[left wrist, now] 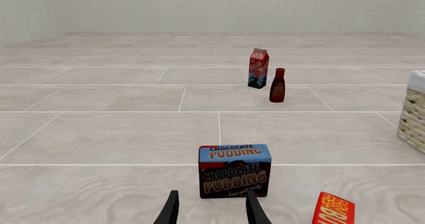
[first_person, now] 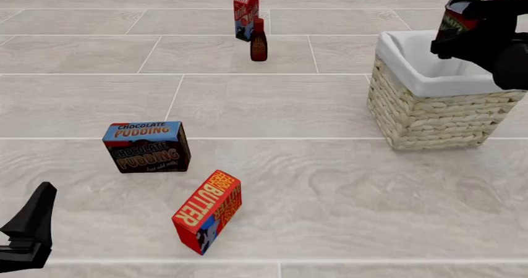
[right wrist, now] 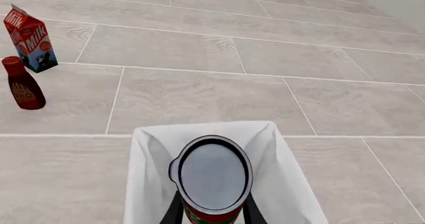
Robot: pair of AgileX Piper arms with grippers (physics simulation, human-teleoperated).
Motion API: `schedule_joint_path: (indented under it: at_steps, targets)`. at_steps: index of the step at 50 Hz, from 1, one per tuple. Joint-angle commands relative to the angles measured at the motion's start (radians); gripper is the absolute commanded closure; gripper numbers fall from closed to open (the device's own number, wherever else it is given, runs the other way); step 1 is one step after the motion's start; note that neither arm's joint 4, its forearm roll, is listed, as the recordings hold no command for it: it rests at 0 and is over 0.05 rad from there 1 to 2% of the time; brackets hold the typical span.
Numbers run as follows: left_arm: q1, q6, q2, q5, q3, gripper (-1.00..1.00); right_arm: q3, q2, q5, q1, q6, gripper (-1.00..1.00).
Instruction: Pick the tomato sauce and place it in the basket.
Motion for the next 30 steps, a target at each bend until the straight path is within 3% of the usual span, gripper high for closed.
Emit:
schedule_joint_path:
  at_steps: [1,30]
  targets:
    - [0.000,0.000,0.000,0.000,0.000,-1.00,-0.011,0.006,0.008,-0.004,0.016,1.00]
    - [0.000,0.000,0.000,0.000,0.000,-1.00,-0.010,0.033,0.001,-0.013,0.020,1.00]
